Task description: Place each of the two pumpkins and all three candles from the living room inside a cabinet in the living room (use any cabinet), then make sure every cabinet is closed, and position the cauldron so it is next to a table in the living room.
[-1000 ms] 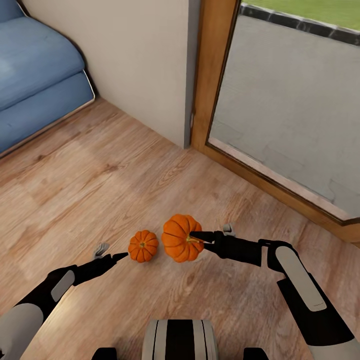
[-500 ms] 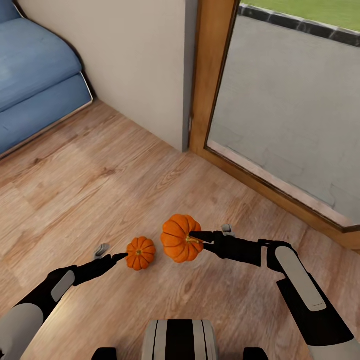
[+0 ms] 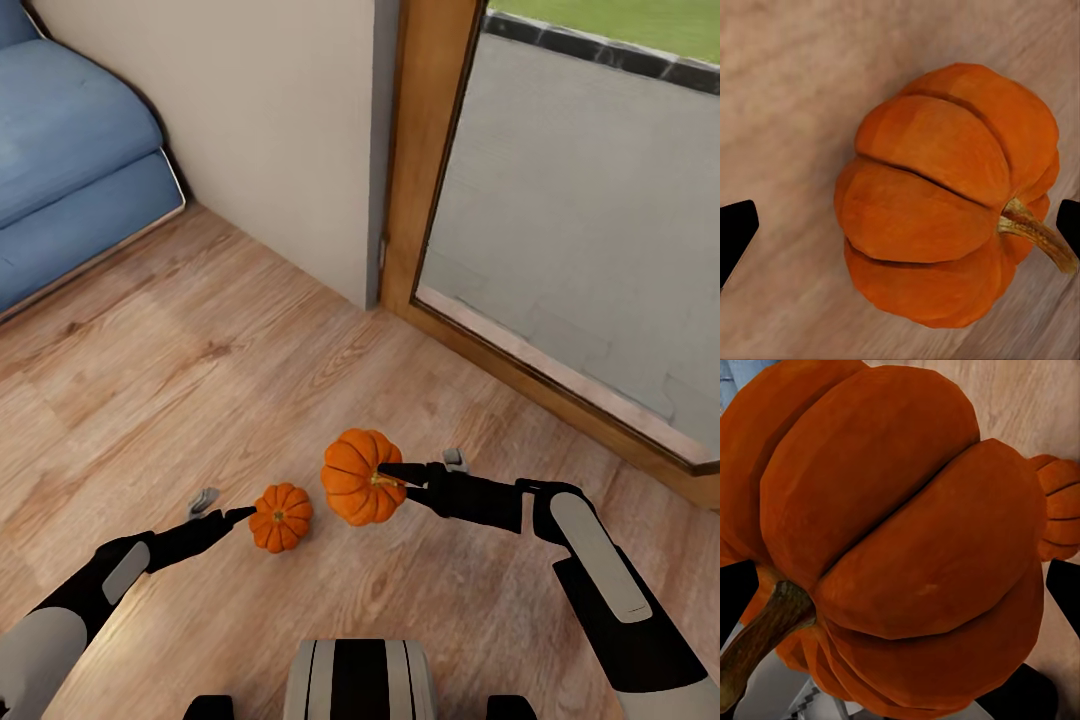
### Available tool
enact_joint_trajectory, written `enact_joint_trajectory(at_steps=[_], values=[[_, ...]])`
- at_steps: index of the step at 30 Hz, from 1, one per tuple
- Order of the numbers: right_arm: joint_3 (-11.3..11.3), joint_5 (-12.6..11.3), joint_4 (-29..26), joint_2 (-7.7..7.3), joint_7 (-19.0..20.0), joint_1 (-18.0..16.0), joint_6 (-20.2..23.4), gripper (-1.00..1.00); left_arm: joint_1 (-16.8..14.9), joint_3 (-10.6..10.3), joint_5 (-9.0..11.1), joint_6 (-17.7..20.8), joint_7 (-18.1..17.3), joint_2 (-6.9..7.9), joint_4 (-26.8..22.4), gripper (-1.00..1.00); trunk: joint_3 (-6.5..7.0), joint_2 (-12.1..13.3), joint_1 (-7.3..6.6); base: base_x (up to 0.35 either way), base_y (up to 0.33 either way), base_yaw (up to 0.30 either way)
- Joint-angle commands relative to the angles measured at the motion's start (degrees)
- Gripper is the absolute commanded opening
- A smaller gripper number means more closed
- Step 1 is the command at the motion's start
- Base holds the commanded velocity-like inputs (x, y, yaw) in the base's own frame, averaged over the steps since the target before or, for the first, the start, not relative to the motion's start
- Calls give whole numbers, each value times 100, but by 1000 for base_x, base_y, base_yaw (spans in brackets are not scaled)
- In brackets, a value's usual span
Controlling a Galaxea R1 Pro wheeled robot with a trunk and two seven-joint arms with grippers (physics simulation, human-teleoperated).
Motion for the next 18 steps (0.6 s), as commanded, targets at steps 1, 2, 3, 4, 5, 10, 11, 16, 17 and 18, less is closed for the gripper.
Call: enact_joint_trajectory(at_steps=[1,2,3,4,5,10,11,16,17,18], values=[[5,-65,-5,-4,-57,-3,5,-100,-2,-26,59,44,6,4,-2,100,-3,-1,0,72,26,0],[5,-65,-5,0,-57,-3,5,-100,-2,-26,59,44,12,2,-1,100,-3,-1,0,37,13,0],[5,-65,-5,1,-56,-3,5,-100,-2,-26,59,44,24,2,-1,100,-3,-1,0,24,8,0],[5,-65,-5,1,-56,-3,5,-100,-2,-26,59,44,29,1,-1,100,-3,-1,0,19,7,0],[5,-65,-5,2,-56,-3,5,-100,-2,-26,59,44,34,1,-1,100,-3,-1,0,15,-4,0],[5,-65,-5,-2,-56,-3,5,-100,-7,0,69,22,210,0,12,100,-3,-1,0,5,-53,0],[5,-65,-5,-1,-55,-3,5,-100,-6,9,71,19,257,0,13,100,-3,-1,0,1,-17,0],[5,-65,-5,-4,-55,-3,5,-100,-10,27,73,9,579,-9,16,100,-3,-1,0,1,-7,0],[5,-65,-5,-4,-55,-3,5,-100,-11,24,73,6,626,-12,16,100,-3,-1,0,0,-2,0],[5,-65,-5,-5,-55,-3,5,-100,-11,23,72,5,654,-13,16,100,-3,-1,0,0,-1,0]])
